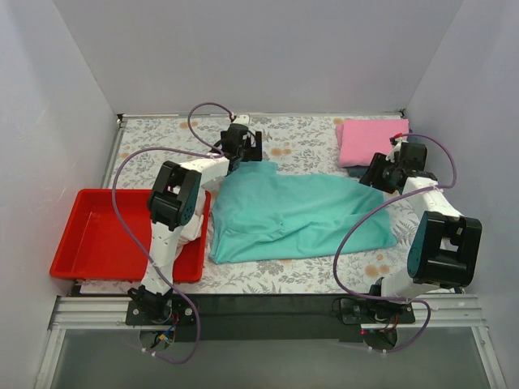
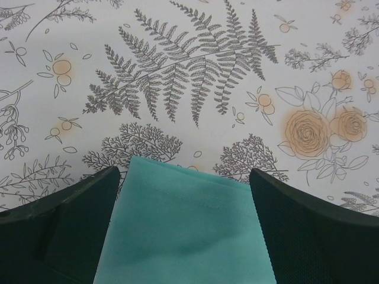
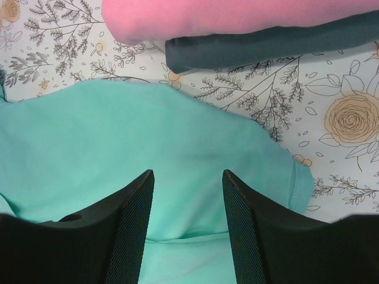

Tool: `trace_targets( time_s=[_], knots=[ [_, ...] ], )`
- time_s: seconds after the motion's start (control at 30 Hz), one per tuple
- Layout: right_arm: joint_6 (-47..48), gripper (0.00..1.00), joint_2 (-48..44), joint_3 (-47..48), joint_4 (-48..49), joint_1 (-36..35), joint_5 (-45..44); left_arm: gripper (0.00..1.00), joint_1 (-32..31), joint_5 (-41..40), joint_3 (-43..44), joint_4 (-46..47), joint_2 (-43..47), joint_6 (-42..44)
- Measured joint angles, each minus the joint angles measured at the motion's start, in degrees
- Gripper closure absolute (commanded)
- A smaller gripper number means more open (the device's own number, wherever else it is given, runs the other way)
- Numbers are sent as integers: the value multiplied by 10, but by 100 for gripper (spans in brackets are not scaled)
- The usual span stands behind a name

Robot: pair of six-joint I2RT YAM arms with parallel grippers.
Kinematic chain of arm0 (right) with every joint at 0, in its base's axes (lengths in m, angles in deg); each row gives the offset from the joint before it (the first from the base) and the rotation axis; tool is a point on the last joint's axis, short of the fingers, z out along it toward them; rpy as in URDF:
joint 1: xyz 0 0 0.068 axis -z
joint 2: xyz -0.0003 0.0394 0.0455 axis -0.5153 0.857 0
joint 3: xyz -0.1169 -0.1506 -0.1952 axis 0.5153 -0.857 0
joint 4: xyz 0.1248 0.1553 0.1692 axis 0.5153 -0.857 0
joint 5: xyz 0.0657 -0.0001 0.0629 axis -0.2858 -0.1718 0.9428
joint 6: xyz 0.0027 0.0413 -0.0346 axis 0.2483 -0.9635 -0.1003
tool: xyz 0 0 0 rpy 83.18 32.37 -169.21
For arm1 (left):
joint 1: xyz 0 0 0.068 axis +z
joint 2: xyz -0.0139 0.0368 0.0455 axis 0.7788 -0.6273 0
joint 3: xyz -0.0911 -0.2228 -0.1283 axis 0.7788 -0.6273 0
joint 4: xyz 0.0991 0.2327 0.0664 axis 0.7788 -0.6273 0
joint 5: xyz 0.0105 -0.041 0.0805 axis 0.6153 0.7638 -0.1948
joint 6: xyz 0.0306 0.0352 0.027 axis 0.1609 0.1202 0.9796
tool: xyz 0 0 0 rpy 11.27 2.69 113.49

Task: Fold and stack the t-shirts
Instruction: Fold the tshirt

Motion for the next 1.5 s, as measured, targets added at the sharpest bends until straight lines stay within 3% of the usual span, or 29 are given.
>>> trace_targets(
  time_s=[0.27,0.4,0.43,0.53,0.97,1.43,1.5],
  knots=[
    [0,54,0,0,0,-2,0,44,0,-10,15,-3,-26,19],
    [0,54,0,0,0,-2,0,68,0,-14,15,-6,-27,23],
    [0,54,0,0,0,-2,-1,79,0,-16,15,-7,-27,23],
    [0,54,0,-1,0,-2,-4,100,0,-21,15,-10,-27,23],
    [3,52,47,2,0,-2,-90,100,14,-57,-27,4,9,33],
    [11,52,170,79,2,1,-97,100,20,-42,-44,21,24,31],
    [11,59,190,96,5,5,-85,100,20,-40,-45,23,24,30]
  ],
)
